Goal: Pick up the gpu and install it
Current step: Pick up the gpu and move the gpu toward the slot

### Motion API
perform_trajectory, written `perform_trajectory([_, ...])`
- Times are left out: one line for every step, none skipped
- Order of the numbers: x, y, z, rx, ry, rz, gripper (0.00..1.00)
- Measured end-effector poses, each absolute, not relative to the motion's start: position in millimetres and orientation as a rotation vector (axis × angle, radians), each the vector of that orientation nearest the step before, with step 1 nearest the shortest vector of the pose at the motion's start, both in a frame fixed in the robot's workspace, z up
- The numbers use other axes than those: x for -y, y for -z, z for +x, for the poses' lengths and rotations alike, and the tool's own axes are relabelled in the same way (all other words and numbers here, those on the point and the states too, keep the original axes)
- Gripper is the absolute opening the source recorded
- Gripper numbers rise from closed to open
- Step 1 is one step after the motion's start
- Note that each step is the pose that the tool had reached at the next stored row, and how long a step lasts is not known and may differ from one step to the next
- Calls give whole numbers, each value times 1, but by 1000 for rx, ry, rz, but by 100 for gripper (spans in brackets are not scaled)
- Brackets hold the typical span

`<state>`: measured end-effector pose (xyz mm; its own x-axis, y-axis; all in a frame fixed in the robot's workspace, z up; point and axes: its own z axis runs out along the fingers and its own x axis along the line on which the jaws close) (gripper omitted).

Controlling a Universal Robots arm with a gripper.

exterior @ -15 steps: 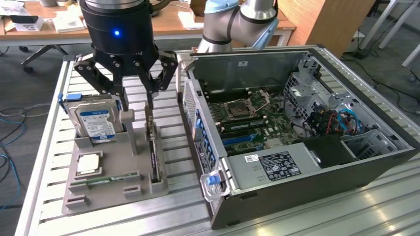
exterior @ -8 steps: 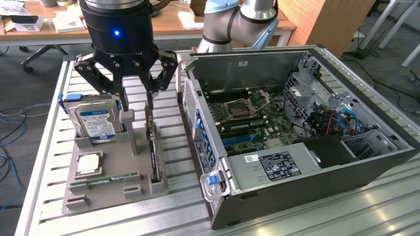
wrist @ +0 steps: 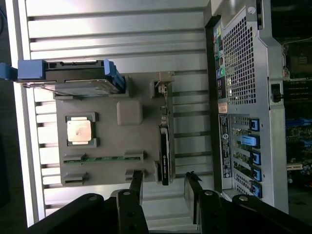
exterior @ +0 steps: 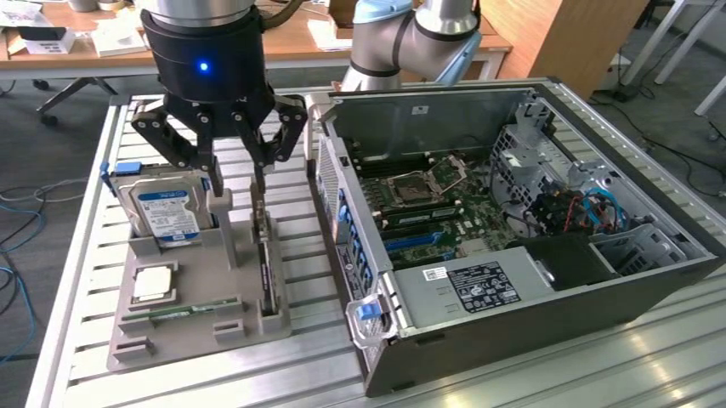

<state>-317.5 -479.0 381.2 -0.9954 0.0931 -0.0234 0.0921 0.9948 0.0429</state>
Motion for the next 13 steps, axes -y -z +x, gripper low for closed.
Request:
perform_trajectory([479, -379, -317, -3112, -65, 145, 47])
perform_trajectory([479, -378, -317, -3112, -65, 146, 47])
perform_trajectory([479, -376, -317, -3112, -65, 148, 47])
perform_trajectory([479, -374, -317, -3112, -65, 150, 47])
perform_trajectory([479, -372, -317, -3112, -65, 151, 47])
perform_trajectory([479, -370, -317, -3112, -65, 153, 47])
perform_trajectory([479, -369, -317, -3111, -65, 155, 47])
perform_trajectory([479, -367, -317, -3111, -65, 157, 47])
perform_trajectory([479, -365, -317, -3111, -65, 159, 47])
perform_trajectory([479, -363, -317, -3111, -65, 161, 47])
perform_trajectory([479, -361, -317, -3111, -65, 163, 47])
perform_trajectory([479, -359, -317, -3111, -65, 165, 47])
perform_trajectory([479, -357, -317, -3111, -65, 168, 47])
